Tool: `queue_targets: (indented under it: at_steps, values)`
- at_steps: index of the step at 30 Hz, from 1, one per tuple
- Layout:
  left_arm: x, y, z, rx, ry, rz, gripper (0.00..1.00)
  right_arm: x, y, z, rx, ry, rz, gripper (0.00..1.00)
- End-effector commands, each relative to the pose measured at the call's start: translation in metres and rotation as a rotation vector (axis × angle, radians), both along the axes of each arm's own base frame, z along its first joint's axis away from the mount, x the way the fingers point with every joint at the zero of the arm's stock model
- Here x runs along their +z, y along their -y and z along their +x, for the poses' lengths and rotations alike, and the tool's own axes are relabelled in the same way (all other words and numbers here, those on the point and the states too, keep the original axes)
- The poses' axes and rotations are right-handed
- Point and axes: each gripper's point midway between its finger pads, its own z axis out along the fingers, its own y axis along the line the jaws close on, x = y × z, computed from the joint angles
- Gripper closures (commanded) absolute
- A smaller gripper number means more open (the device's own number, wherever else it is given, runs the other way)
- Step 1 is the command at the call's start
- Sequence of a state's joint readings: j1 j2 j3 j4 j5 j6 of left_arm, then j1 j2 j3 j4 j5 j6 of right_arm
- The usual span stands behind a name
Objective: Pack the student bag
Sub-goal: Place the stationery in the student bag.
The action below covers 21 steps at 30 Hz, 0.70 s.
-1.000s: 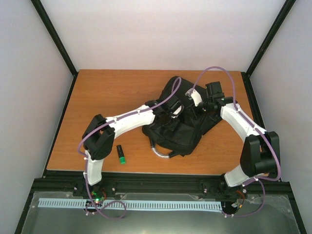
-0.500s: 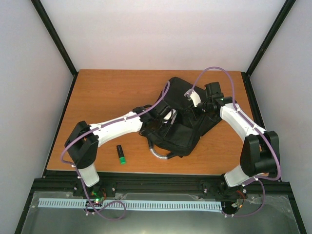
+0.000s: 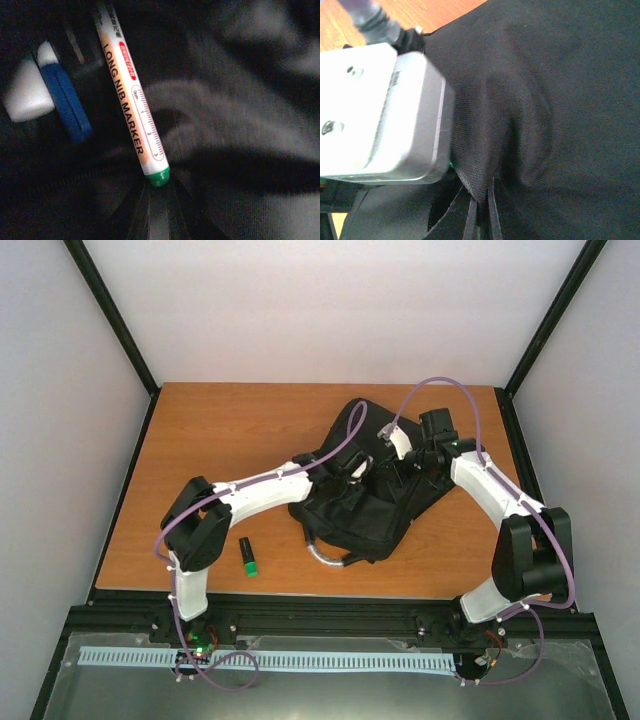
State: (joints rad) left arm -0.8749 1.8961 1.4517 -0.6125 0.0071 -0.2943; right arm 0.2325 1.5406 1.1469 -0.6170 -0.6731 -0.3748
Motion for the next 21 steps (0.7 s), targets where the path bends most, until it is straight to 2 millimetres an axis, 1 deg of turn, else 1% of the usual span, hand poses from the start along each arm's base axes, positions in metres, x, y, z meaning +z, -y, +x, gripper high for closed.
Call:
queue_targets:
  at_steps: [1,3,5,6,9,12,13,15,17,21]
  values:
    - [0.017,0.017,0.038,0.025,0.147,-0.025,0.88,0.018,-0.015,-0.001,0.063,0.043,0.074,0.97]
    - [0.021,0.018,0.05,0.053,0.189,-0.02,0.88,0.016,-0.015,-0.001,0.062,0.039,0.07,0.97]
    - [0.022,0.021,0.057,0.065,0.207,-0.02,0.88,0.015,-0.015,0.0,0.062,0.037,0.068,0.97]
    - [0.024,0.026,0.062,0.067,0.225,-0.037,0.88,0.014,-0.015,0.0,0.062,0.035,0.068,0.97]
    - [0.022,0.033,0.07,0.073,0.239,-0.047,0.88,0.013,-0.015,0.0,0.063,0.033,0.066,0.97]
    - [0.019,0.032,0.075,0.093,0.259,-0.041,0.89,0.014,-0.015,0.0,0.063,0.033,0.068,0.97]
    - [0.016,0.029,0.075,0.103,0.265,-0.037,0.88,0.014,-0.015,0.0,0.064,0.034,0.068,0.97]
    - [0.017,0.027,0.077,0.12,0.286,-0.046,0.88,0.014,-0.015,0.0,0.064,0.033,0.068,0.97]
    - [0.02,0.026,0.075,0.123,0.285,-0.059,0.86,0.013,-0.015,0.0,0.063,0.032,0.068,0.97]
    - [0.04,0.022,0.063,0.121,0.271,-0.111,0.85,0.016,-0.015,-0.001,0.064,0.037,0.073,0.97]
